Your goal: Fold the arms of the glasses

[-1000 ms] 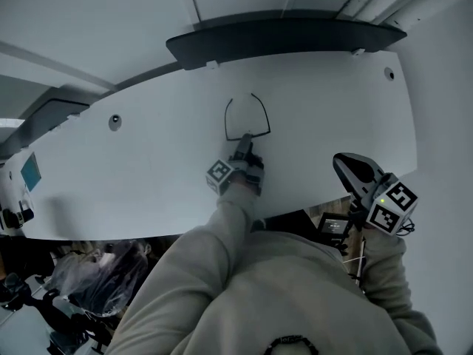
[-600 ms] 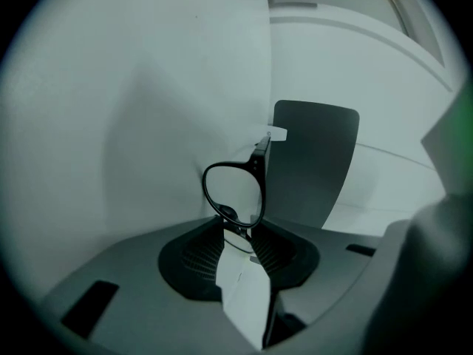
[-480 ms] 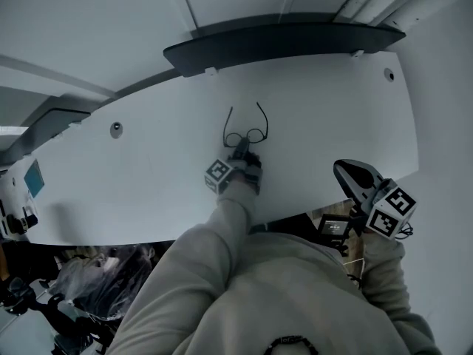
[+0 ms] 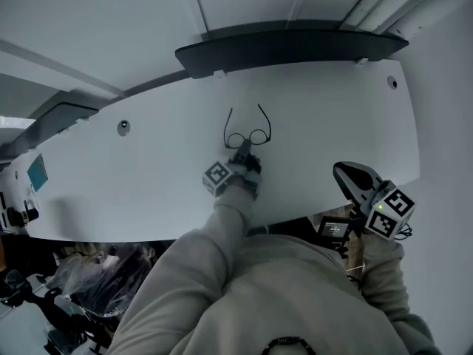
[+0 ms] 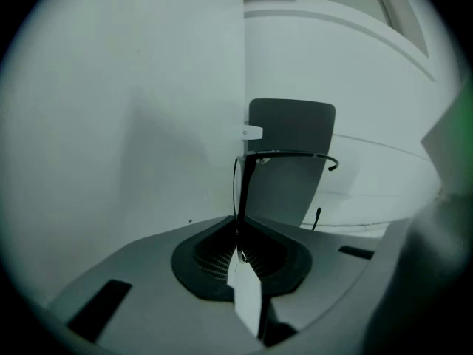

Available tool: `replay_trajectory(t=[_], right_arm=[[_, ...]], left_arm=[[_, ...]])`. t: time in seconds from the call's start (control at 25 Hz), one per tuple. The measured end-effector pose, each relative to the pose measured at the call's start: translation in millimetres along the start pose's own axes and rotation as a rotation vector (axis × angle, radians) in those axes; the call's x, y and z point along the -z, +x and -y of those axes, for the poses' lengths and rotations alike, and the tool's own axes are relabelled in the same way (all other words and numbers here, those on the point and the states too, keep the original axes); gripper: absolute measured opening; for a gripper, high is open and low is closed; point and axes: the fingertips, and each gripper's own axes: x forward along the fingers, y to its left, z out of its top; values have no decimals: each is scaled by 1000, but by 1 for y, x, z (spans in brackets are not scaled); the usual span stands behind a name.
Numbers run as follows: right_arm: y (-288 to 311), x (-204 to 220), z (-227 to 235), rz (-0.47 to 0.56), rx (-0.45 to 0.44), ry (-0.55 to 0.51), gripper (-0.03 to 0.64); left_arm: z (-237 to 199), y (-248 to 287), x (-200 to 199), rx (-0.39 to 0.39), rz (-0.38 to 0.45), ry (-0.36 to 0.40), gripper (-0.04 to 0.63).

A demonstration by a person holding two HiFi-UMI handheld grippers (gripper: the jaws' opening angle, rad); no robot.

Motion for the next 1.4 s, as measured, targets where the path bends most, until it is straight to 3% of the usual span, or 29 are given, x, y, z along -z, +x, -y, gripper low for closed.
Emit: replay_trajectory(t=[0.24, 0.48, 0.64, 0.76, 0.96, 1.2, 1.4], right_arm=[[2, -17, -12, 45, -45, -33, 20], [-3, -73, -52, 196, -162, -111, 20], [-27, -123, -122, 338, -351, -333, 20], [-41, -143, -160, 377, -412, -511, 20], [-48, -160, -187, 394, -430, -666, 20], [-43, -170, -207, 380, -418, -739, 20], [-43, -171, -222, 358, -458, -753, 22]], left_arm=[[94, -18, 21, 181, -110, 51, 21], [204, -57, 46, 332, -184, 74, 21], [262, -84, 66, 407, -243, 144, 21], [297, -105, 83, 457, -297, 196, 21], [331, -128, 99, 530, -327, 135, 21], [353, -143, 100, 565, -311, 179, 21], [359, -152, 90, 570, -253, 207, 21]])
